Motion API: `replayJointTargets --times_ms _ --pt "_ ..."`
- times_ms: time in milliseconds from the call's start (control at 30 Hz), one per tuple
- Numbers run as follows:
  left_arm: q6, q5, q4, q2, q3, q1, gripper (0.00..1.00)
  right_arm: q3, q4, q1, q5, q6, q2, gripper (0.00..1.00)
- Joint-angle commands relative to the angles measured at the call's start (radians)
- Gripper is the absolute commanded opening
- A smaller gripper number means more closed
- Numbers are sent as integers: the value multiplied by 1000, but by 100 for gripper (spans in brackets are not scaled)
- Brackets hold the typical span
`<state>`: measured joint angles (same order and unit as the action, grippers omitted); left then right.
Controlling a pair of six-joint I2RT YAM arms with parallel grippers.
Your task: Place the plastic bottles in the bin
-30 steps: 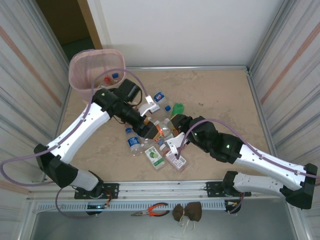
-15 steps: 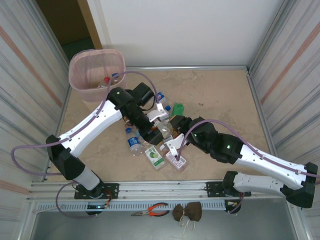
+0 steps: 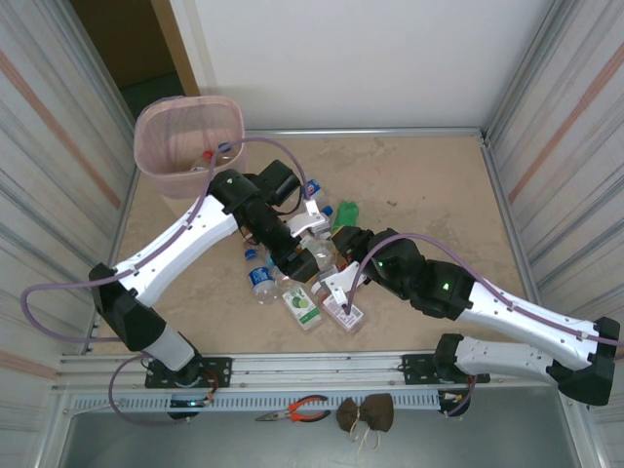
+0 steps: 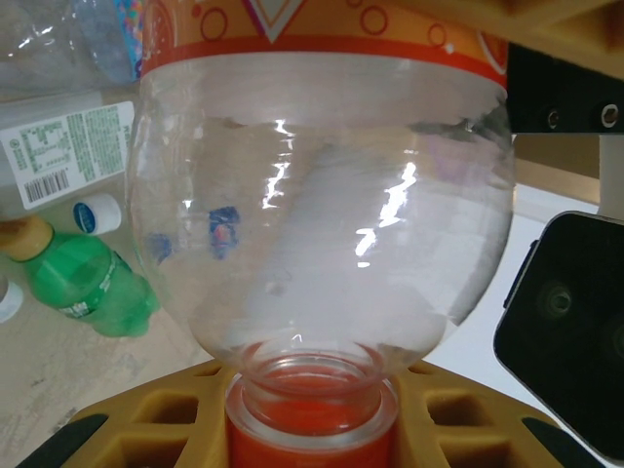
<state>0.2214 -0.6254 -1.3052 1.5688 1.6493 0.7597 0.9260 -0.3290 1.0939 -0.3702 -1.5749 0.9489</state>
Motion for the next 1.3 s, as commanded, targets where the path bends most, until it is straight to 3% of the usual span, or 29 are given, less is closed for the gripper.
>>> replayJointTargets --times_ms 0,333,400,667,867,1033,1133,1267 --pt "22 -2 -13 -33 33 4 71 40 -26 9 2 12 -12 0" --pt "38 -10 -26 -39 48 5 60 42 -28 10 7 17 -16 0" --pt "38 -4 -19 -43 46 4 59 39 -26 12 9 21 -21 16" --pt "35 20 15 -46 38 4 59 52 -109 20 38 101 -70 52" --pt "39 26 30 -26 56 -1 58 95 -230 18 91 316 -106 72" --pt "38 26 50 -13 69 -29 58 85 -248 14 94 554 -125 78" --pt "31 26 66 -13 72 -61 57 84 -243 9 87 766 -124 78" --pt "20 33 95 -22 74 -109 57 56 -154 -4 22 1170 -124 80"
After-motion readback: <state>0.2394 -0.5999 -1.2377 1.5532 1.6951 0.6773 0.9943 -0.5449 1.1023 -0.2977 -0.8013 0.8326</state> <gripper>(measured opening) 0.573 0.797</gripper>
